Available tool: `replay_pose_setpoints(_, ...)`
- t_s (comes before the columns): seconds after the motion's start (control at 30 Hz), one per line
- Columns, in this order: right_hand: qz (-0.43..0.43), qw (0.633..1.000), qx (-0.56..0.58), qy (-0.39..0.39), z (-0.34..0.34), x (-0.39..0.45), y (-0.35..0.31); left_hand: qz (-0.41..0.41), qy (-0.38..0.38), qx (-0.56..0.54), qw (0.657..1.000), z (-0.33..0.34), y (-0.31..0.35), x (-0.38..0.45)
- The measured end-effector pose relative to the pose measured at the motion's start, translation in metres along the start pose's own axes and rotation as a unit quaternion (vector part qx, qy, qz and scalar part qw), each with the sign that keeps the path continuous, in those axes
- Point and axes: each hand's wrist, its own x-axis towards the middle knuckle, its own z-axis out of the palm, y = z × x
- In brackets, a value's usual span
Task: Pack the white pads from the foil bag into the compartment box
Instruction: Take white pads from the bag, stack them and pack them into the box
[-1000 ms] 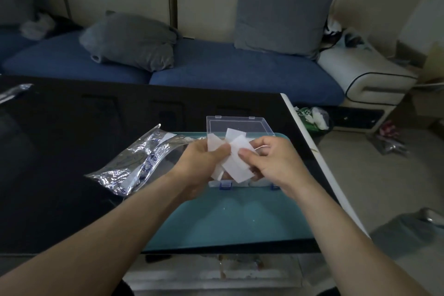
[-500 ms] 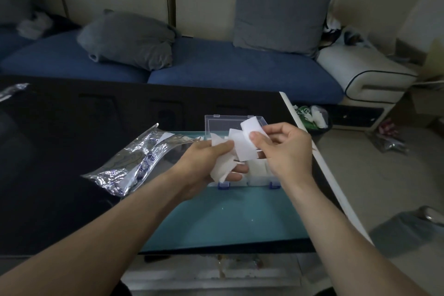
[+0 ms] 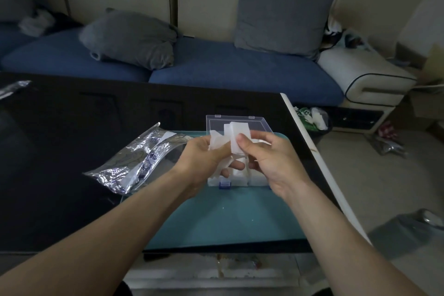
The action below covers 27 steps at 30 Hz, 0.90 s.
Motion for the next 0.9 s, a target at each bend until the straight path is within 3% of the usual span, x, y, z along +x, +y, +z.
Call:
replay_pose_setpoints(0.13, -0.004, 1.0, -0.001, -0.026, -0.002, 0.003, 0.001, -0.033, -0.039, -0.063, 0.997, -0.002, 0.006, -0.003)
replay_pose_setpoints(0.33, 0.029, 0.981, 0.191, 0.029, -0.016, 0.005, -0.013, -0.113, -0.099, -0.148, 0.978, -0.014, 0.009, 0.002)
replay_pose_setpoints(0.43, 0.055, 0.978, 0.198, -0.023, -0.021, 0.003, -0.016, -0.146, -0.115, -0.237, 0.953, -0.019, 0.011, 0.003)
replay_pose_setpoints(0.5, 0.096, 0.978, 0.169, -0.07, -0.022, 0.001, -0.016, -0.136, -0.112, -0.252, 0.951, -0.019, 0.01, 0.005)
replay_pose_setpoints(0.63, 0.142, 0.971, 0.159, -0.113, -0.016, -0.002, -0.011, -0.073, -0.099, -0.181, 0.976, -0.014, 0.004, 0.012)
replay_pose_setpoints(0.83, 0.119, 0.96, 0.221, -0.123, -0.005, -0.006, -0.011, -0.018, -0.034, -0.121, 0.992, -0.017, -0.007, 0.021)
replay_pose_setpoints(0.9, 0.102, 0.968, 0.192, -0.123, -0.003, -0.008, -0.011, -0.003, -0.019, -0.118, 0.993, -0.014, -0.005, 0.019)
